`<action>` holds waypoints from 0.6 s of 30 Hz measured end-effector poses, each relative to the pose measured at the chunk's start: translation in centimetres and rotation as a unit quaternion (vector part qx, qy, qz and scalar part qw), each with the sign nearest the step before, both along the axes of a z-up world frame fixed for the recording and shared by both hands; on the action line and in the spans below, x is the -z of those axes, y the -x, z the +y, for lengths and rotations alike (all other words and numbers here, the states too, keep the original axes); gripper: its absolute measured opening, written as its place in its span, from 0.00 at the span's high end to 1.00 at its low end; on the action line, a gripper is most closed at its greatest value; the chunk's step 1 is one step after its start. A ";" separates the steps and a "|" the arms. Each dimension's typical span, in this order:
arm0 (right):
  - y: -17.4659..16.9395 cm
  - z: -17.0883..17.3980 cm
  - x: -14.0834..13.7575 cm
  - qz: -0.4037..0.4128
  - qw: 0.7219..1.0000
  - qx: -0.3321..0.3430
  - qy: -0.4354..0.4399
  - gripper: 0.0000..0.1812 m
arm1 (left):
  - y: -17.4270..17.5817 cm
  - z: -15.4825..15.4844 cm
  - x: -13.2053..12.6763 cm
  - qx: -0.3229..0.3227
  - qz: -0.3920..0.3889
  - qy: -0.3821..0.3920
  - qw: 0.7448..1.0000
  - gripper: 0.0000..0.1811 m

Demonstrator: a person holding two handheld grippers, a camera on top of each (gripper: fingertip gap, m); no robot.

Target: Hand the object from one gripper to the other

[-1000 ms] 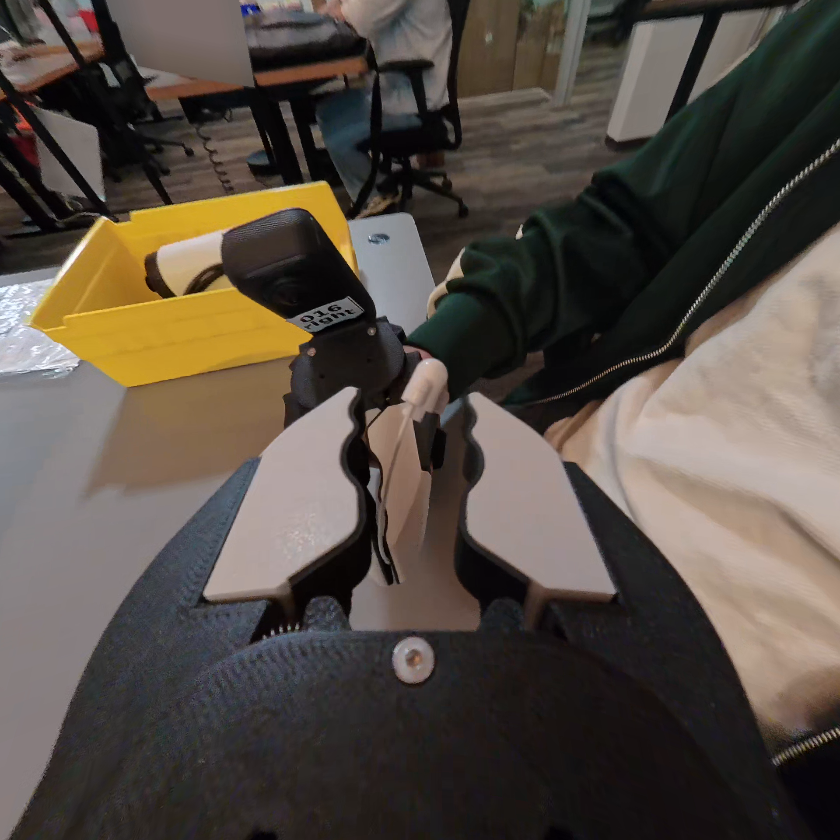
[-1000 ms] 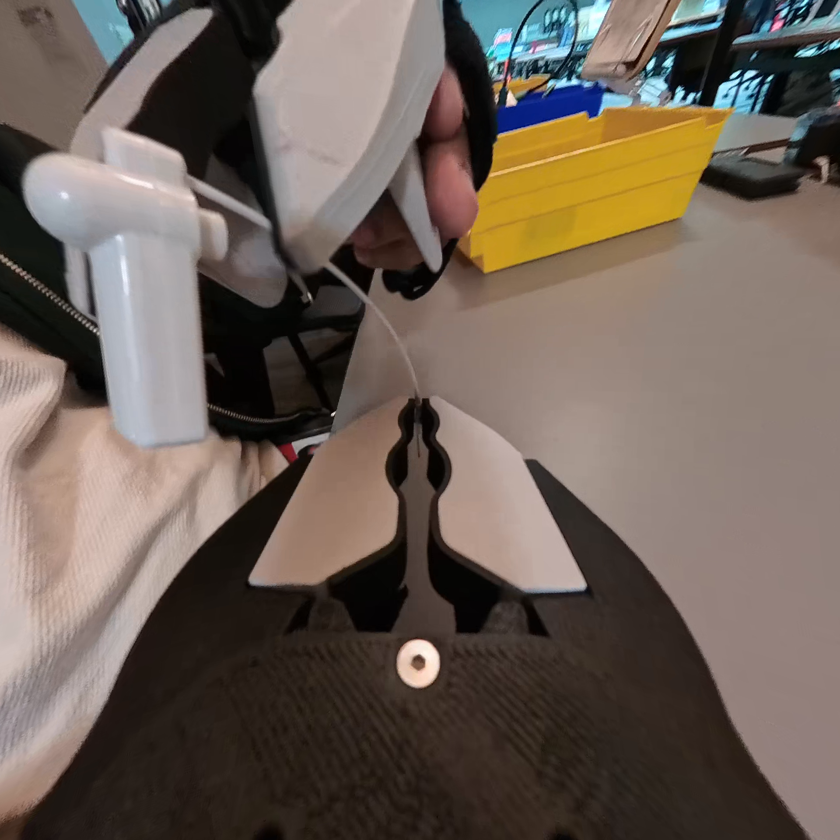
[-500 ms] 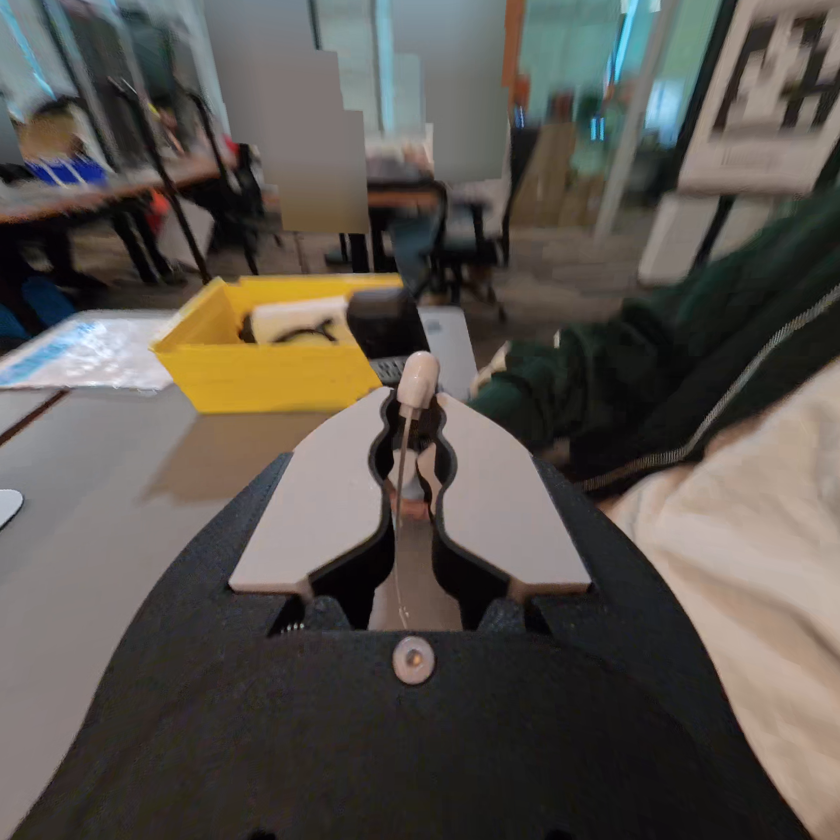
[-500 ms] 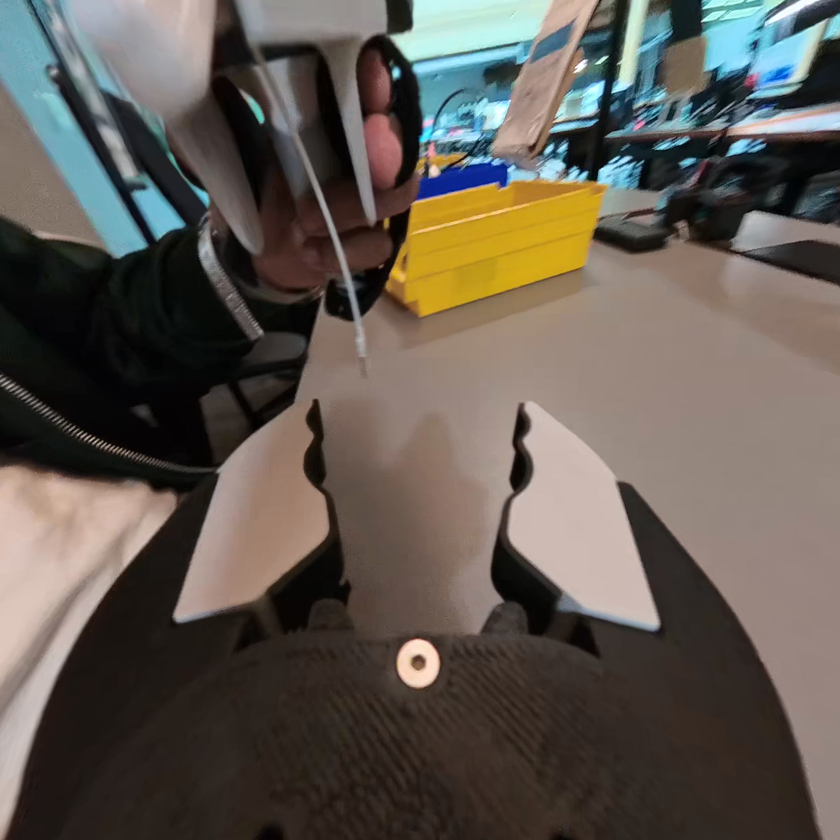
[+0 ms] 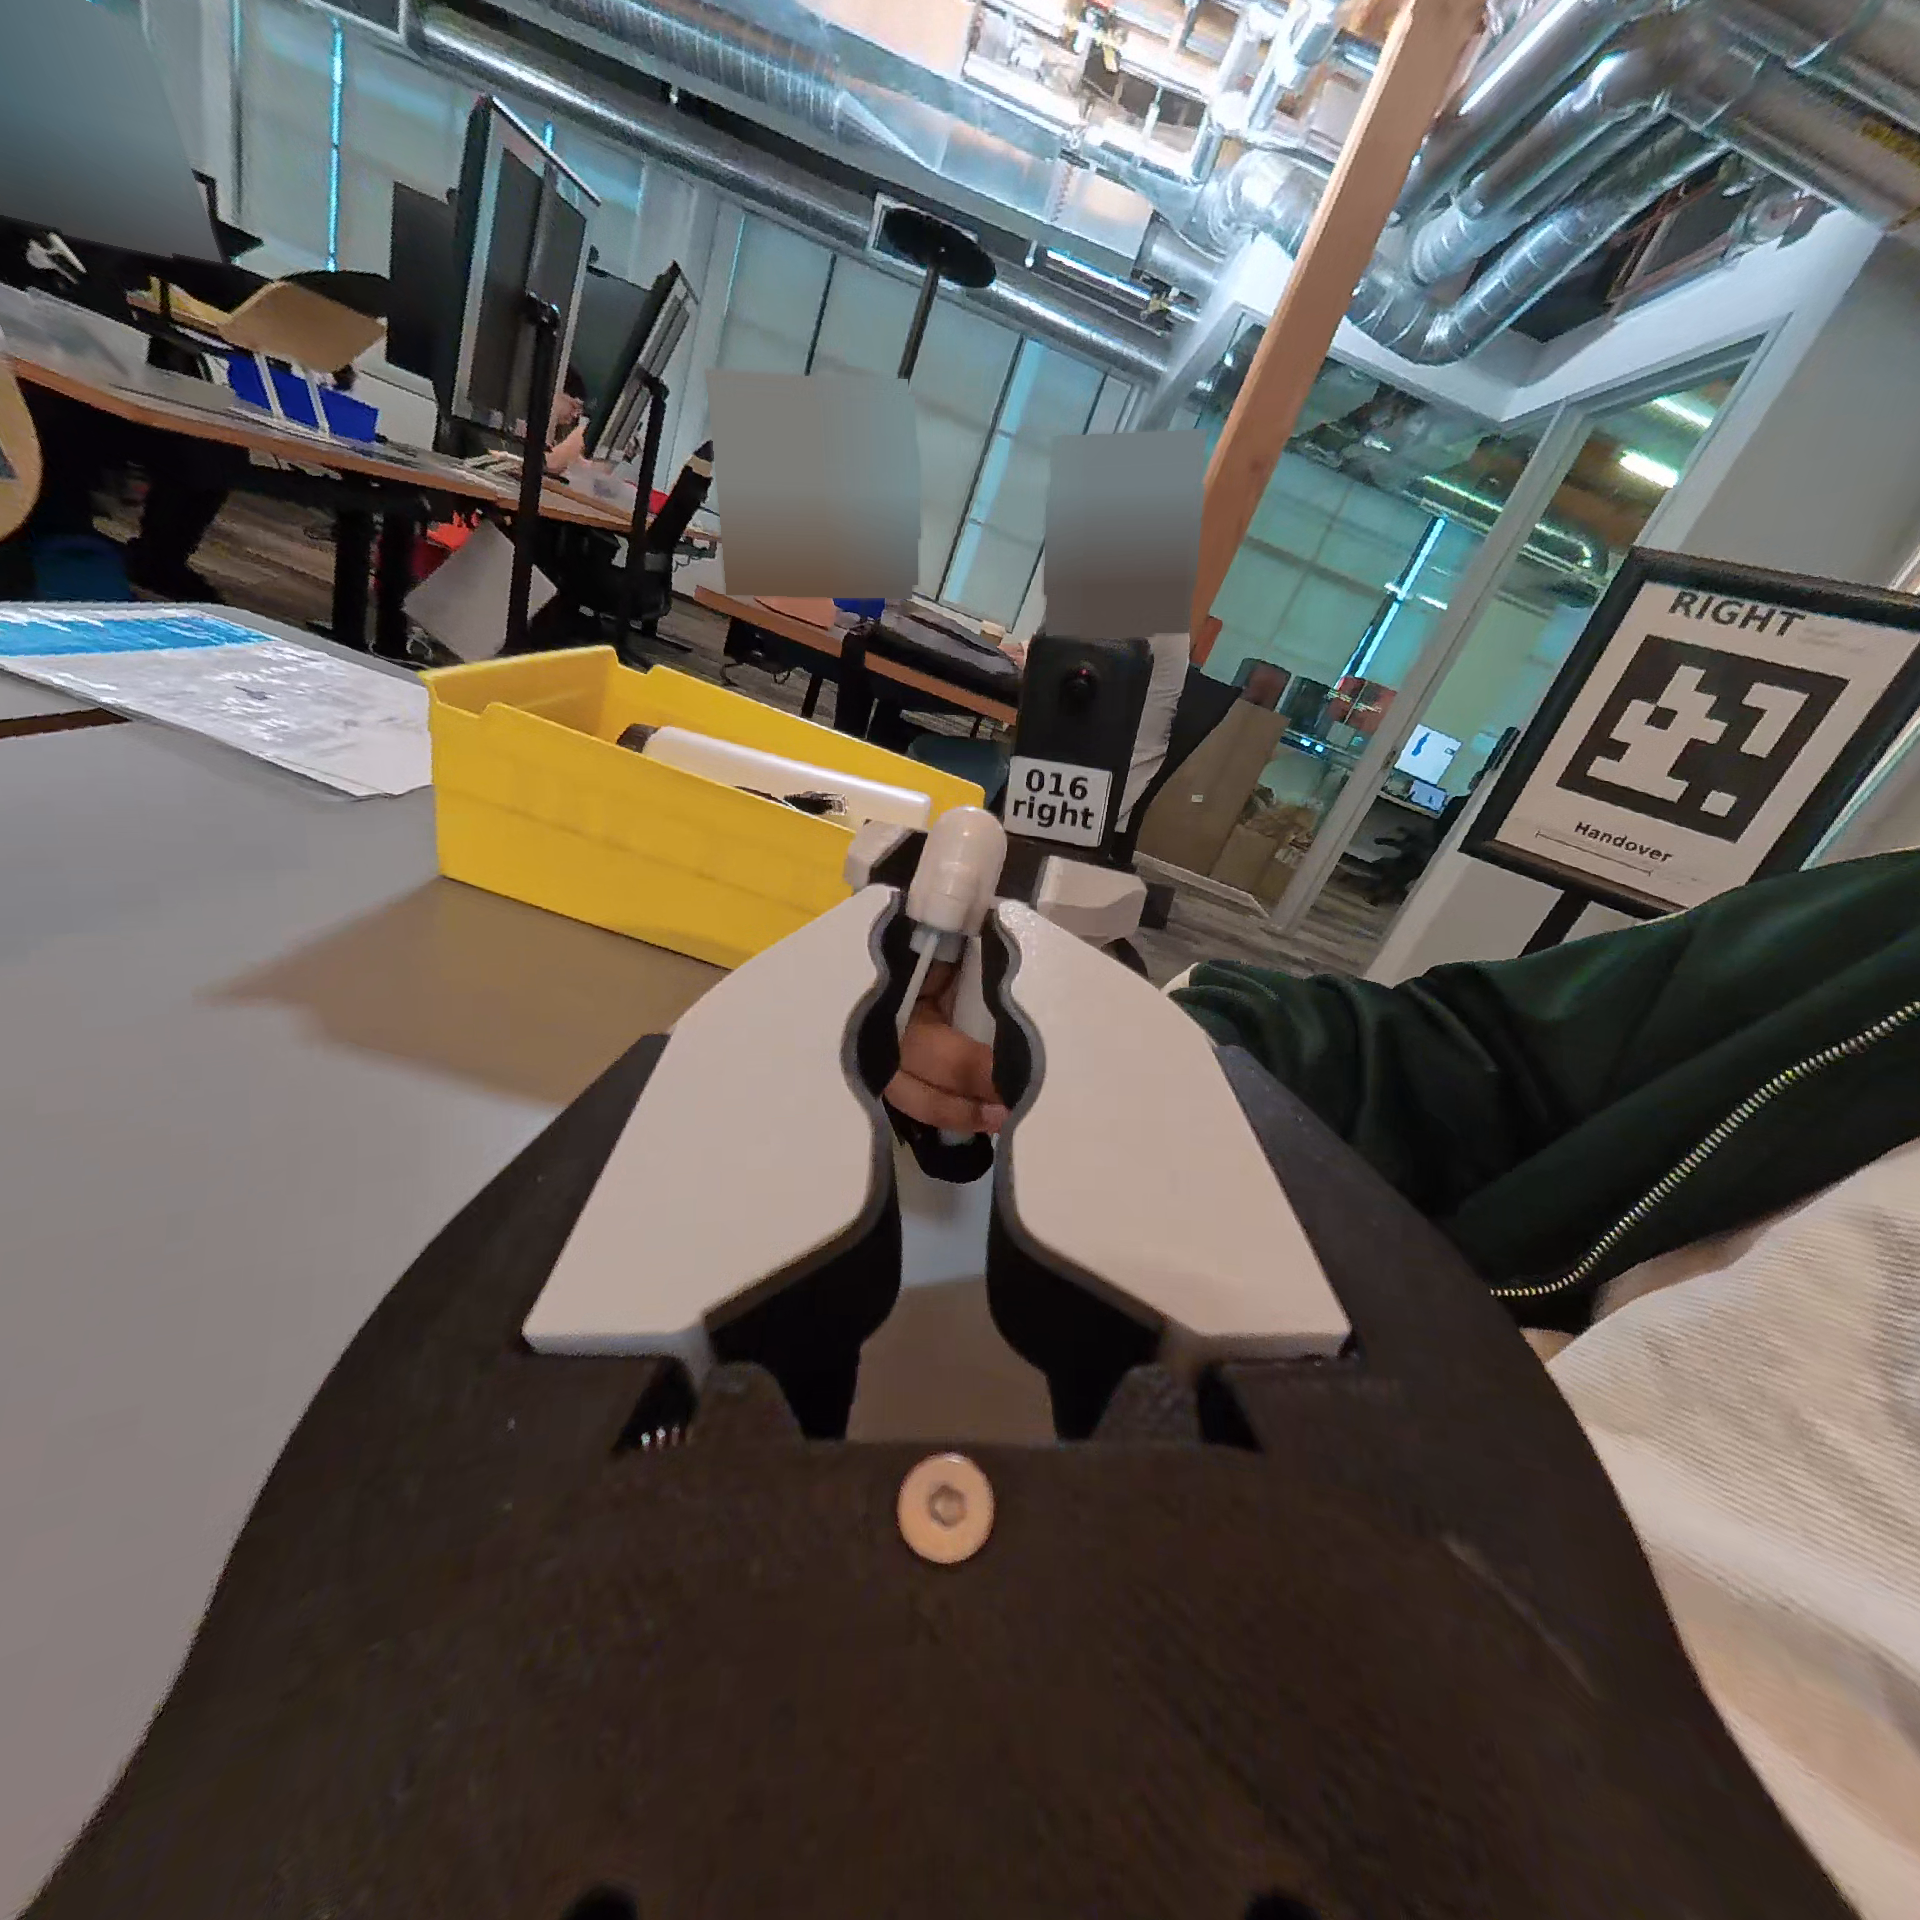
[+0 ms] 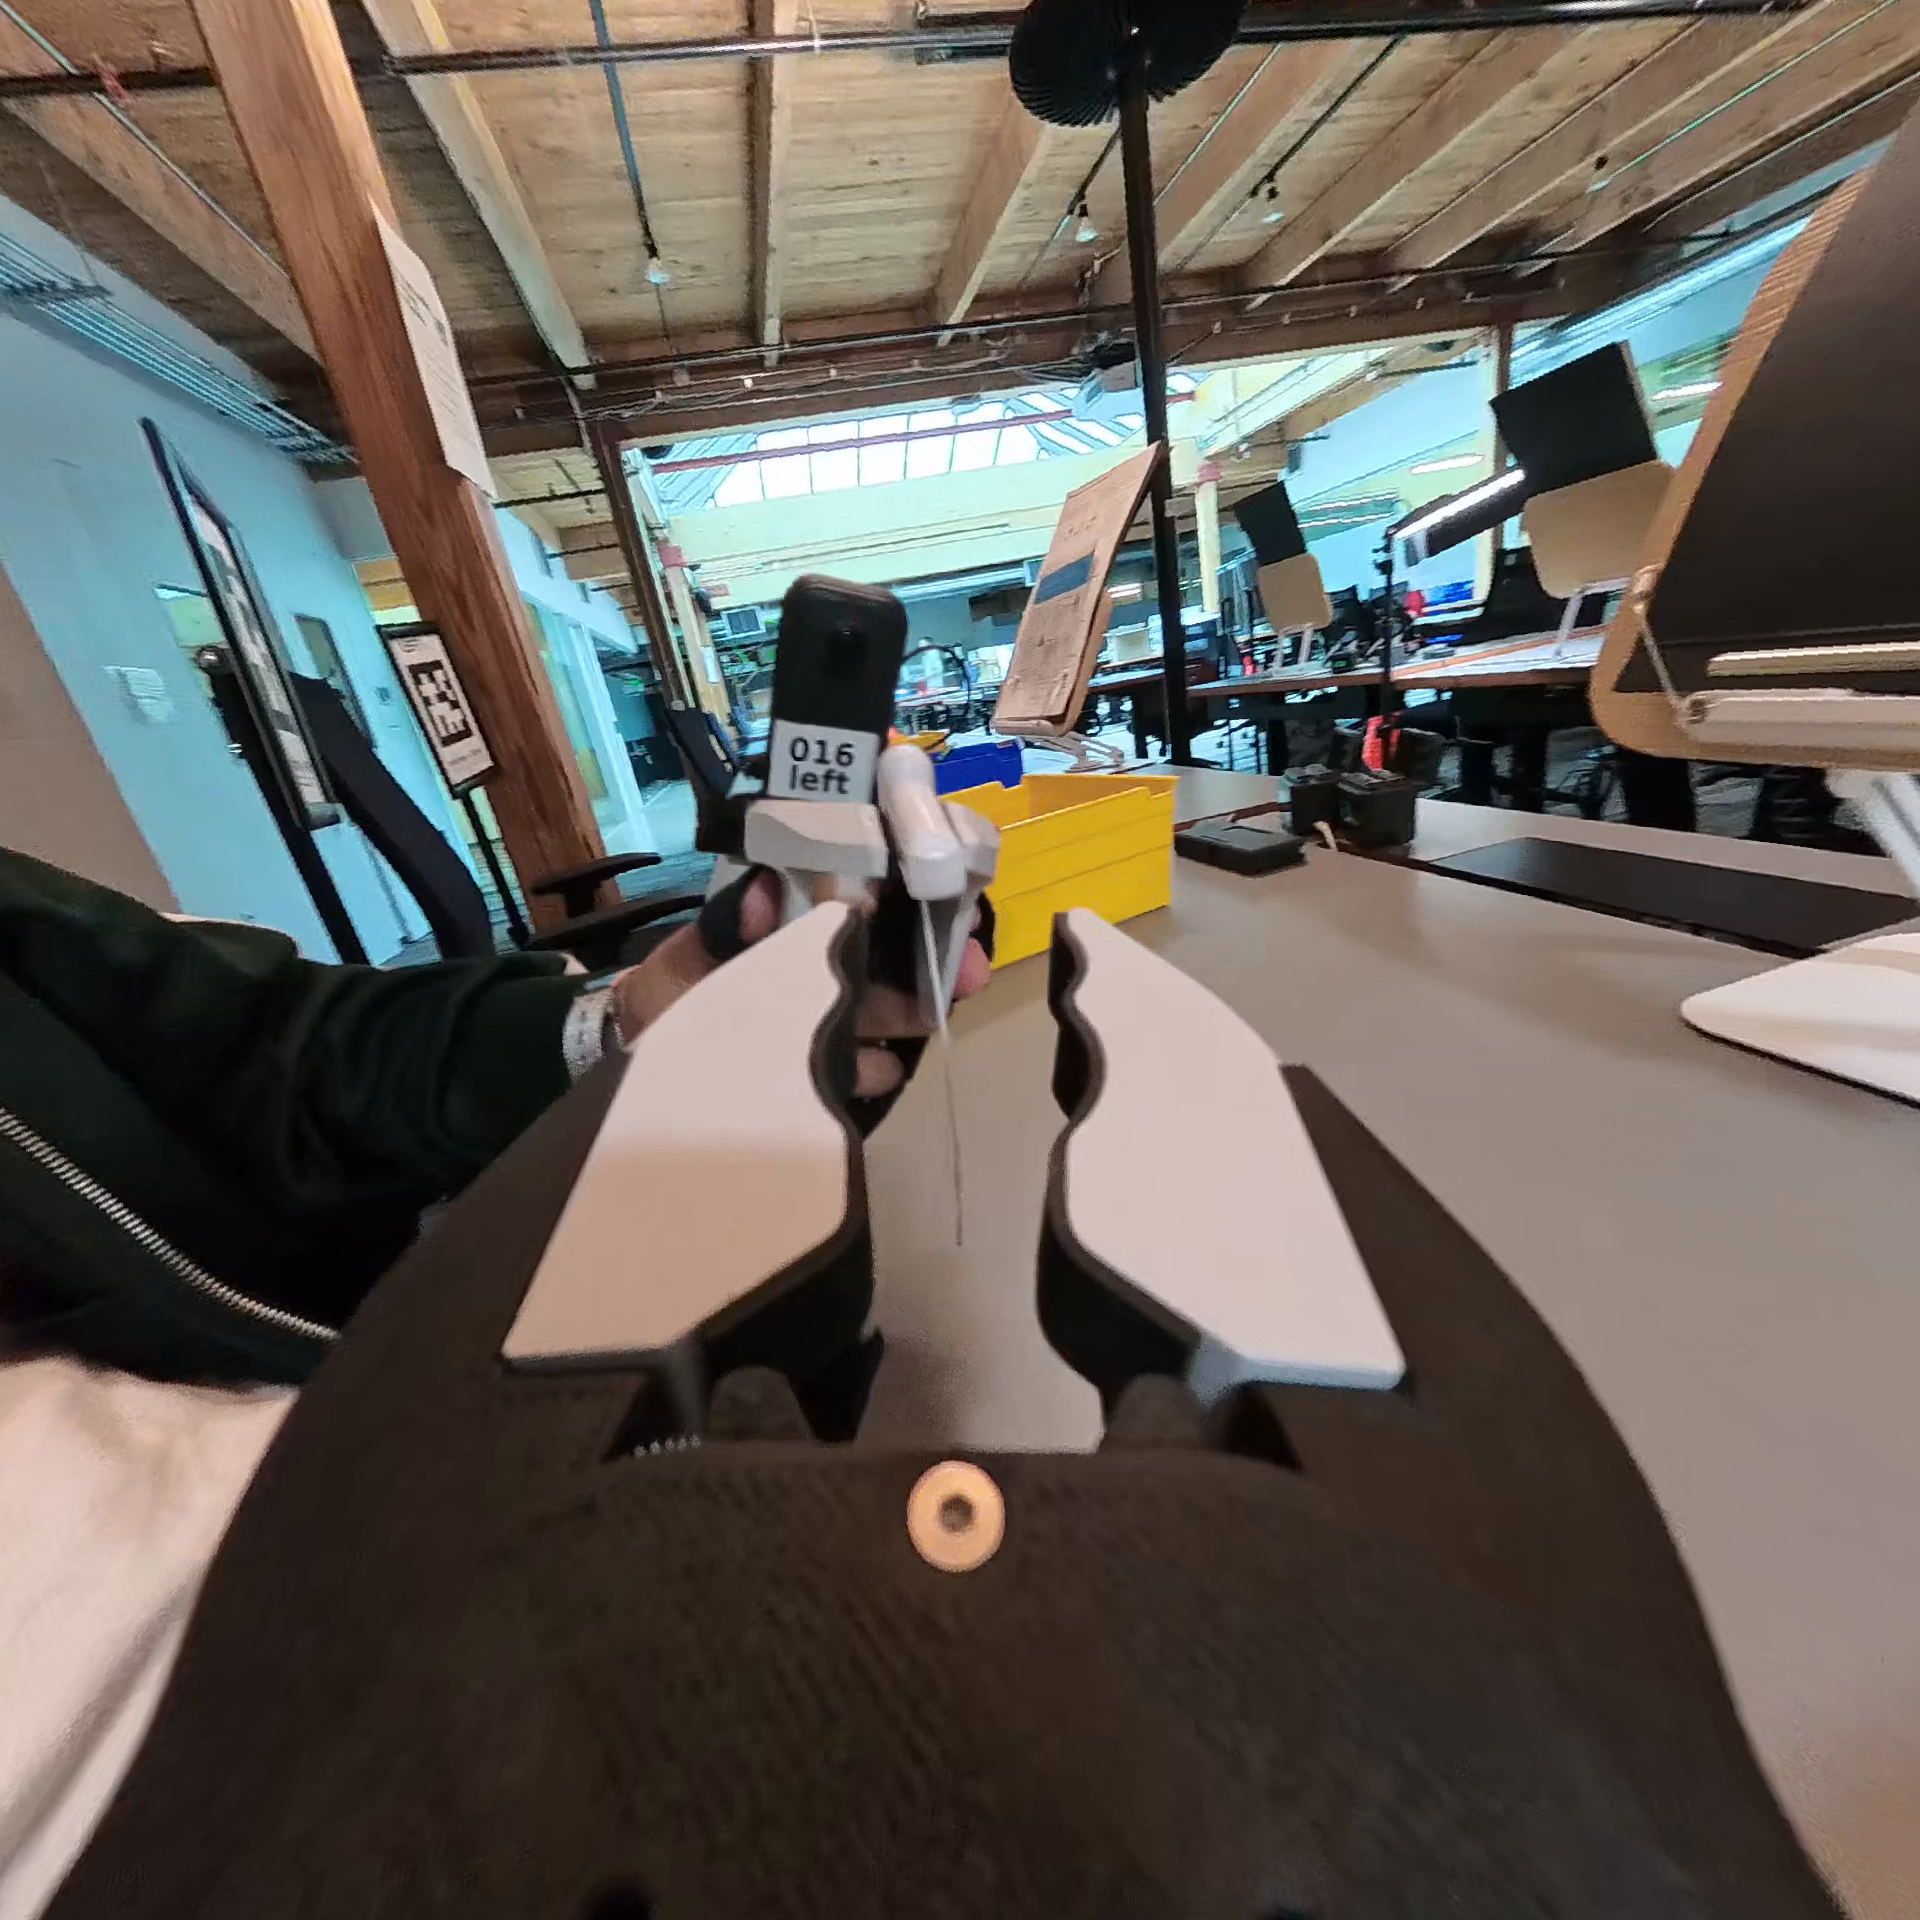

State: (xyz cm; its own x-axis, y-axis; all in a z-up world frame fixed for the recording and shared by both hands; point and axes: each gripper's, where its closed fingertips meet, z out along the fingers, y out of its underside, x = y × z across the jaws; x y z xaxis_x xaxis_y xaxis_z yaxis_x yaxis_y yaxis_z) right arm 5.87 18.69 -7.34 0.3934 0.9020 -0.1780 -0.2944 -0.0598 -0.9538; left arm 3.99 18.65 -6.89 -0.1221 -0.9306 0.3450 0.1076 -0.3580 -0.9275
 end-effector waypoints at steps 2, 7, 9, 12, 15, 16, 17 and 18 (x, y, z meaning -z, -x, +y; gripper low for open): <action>0.4 -0.4 0.0 -0.001 1.000 -0.015 0.000 0.83 | -0.3 -0.3 0.4 0.007 0.003 0.003 1.000 0.93; 1.1 -0.8 0.3 -0.018 0.999 -0.027 -0.001 0.91 | -0.9 -1.1 0.9 0.026 0.004 0.006 1.000 0.93; 1.1 -0.9 0.2 -0.018 0.999 -0.029 -0.006 0.93 | -1.1 -1.4 1.1 0.032 0.006 0.004 0.999 0.93; 1.1 -1.0 -0.1 -0.017 0.999 -0.033 -0.001 0.94 | -1.0 -1.5 0.9 0.044 -0.001 0.013 0.999 0.93; 1.2 -1.1 -0.3 -0.013 0.999 -0.035 -0.002 0.94 | -1.0 -1.3 1.1 0.041 0.003 0.013 0.999 0.87; 1.1 -1.1 -0.4 -0.008 0.999 -0.036 0.001 0.94 | -1.1 -1.2 1.3 0.036 0.012 0.006 0.999 0.83; 1.0 -1.1 -0.5 -0.002 0.999 -0.037 0.004 0.94 | -1.1 -1.1 1.4 0.031 0.023 -0.004 0.999 0.79; 0.8 -1.0 -0.6 0.003 0.999 -0.038 0.008 0.94 | -1.0 -1.0 1.5 0.027 0.032 -0.018 0.999 0.76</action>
